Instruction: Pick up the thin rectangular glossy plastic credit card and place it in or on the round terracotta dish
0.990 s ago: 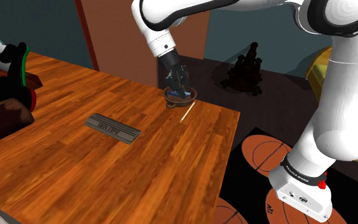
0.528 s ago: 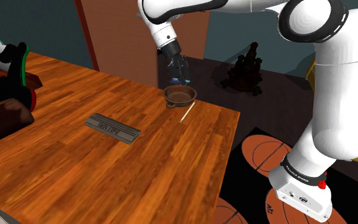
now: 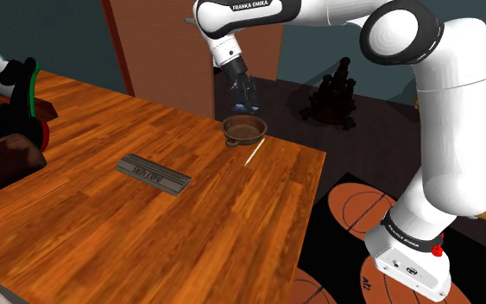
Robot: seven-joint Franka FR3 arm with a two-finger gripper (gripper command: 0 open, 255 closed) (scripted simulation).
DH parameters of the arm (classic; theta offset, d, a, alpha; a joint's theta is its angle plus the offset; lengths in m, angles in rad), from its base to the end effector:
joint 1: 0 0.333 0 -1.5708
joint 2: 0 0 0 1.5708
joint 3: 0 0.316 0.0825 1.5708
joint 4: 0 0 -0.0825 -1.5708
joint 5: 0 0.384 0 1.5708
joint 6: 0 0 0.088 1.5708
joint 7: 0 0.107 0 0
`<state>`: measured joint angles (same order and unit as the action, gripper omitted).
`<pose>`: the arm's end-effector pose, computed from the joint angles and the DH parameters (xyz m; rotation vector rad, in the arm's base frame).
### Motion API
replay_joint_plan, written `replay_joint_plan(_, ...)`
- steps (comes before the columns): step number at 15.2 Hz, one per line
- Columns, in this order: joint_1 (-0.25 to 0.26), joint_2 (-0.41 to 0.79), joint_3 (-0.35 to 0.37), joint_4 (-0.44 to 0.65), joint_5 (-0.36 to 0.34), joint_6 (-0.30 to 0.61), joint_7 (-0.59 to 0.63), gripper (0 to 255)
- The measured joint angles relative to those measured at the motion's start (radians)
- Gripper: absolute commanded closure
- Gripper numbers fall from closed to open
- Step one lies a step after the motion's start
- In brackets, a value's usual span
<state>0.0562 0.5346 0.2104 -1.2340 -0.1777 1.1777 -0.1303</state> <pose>0.6278 0.1167 0.4356 2.8591 0.5514 -0.8606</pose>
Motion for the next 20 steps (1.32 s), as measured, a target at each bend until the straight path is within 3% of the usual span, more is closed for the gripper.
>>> replay_joint_plan(12,-0.011,0.008,-0.001,-0.147,0.001,0.153,0.016,255)
replay_joint_plan(18,-0.011,0.015,-0.002,-0.148,0.0,0.162,0.017,255)
replay_joint_plan(19,-0.011,0.016,-0.002,-0.148,0.0,0.162,0.017,0)
replay_joint_plan(20,-0.011,0.016,-0.002,-0.148,0.0,0.162,0.017,0)
